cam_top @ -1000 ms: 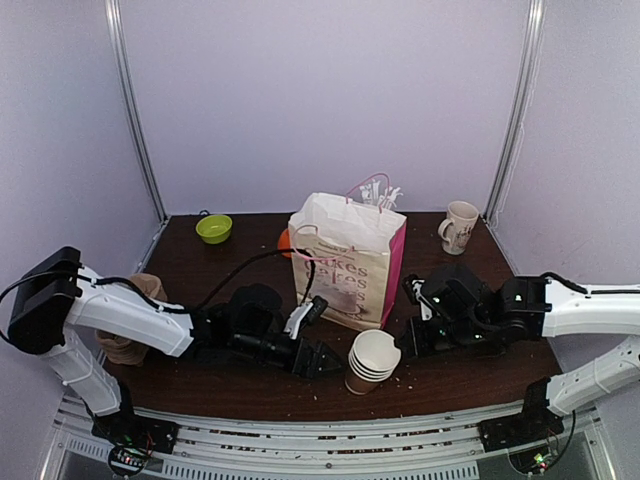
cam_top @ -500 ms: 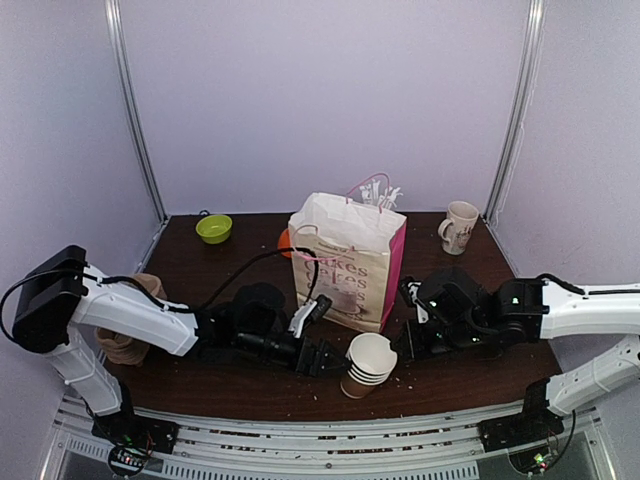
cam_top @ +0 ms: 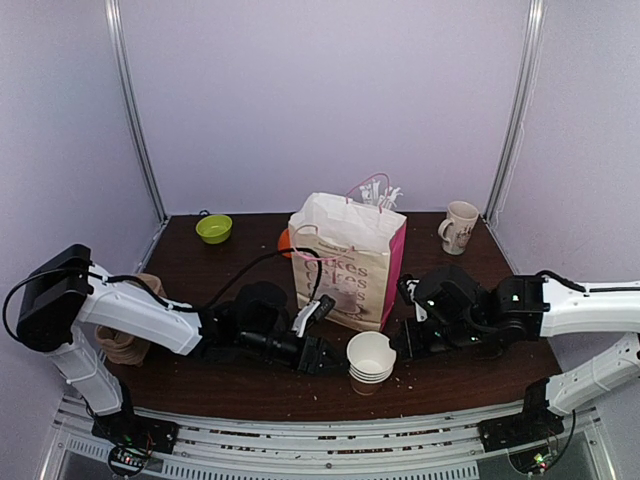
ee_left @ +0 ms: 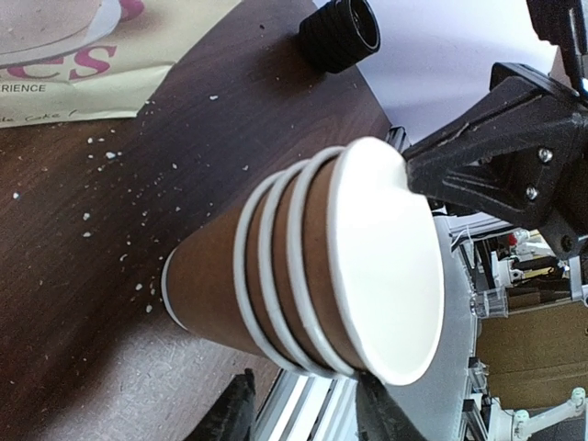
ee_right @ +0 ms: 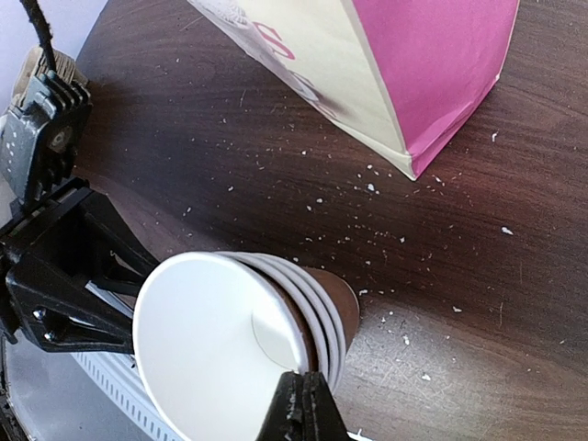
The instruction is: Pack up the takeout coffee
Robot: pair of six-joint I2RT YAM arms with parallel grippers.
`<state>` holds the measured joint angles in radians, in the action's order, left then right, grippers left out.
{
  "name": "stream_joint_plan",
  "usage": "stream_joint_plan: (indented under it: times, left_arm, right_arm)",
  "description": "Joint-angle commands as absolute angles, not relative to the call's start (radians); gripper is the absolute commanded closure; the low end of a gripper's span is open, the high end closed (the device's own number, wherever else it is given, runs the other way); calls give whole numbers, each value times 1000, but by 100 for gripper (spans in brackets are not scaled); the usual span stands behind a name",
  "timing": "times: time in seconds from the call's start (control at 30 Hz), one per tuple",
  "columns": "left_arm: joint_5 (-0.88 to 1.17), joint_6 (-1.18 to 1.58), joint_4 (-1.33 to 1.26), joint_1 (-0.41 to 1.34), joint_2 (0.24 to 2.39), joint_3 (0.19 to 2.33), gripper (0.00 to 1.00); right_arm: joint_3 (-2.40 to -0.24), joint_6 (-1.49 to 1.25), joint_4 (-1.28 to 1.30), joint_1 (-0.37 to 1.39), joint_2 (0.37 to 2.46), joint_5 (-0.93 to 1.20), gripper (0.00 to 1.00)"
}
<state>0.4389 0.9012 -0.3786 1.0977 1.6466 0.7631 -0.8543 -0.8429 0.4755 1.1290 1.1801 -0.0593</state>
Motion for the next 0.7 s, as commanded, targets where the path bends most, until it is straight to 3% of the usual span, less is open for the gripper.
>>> stream_joint_plan:
  times: [0.0, 0.1, 0.3, 0.4, 0.67]
  left_arm:
    - [434, 905, -428, 1084, 1664, 767, 65]
    - [438, 907, -429, 1083, 1663, 765, 66]
    - [434, 898, -417, 1081, 1654, 770, 66]
    - [434, 893, -407, 1081, 1654, 777, 66]
    - [423, 876, -375, 1081, 1645, 788, 64]
  right_arm:
    - [-892, -847, 490, 1154, 1187, -57, 100]
    - [-896, -846, 508, 1156, 1187, -59, 100]
    - [-927, -831, 567, 1157, 1161, -90, 62]
    - [-951, -820, 622, 1157, 1147, -105, 50]
    - [-1080, -721, 762, 1178, 1164, -144, 50]
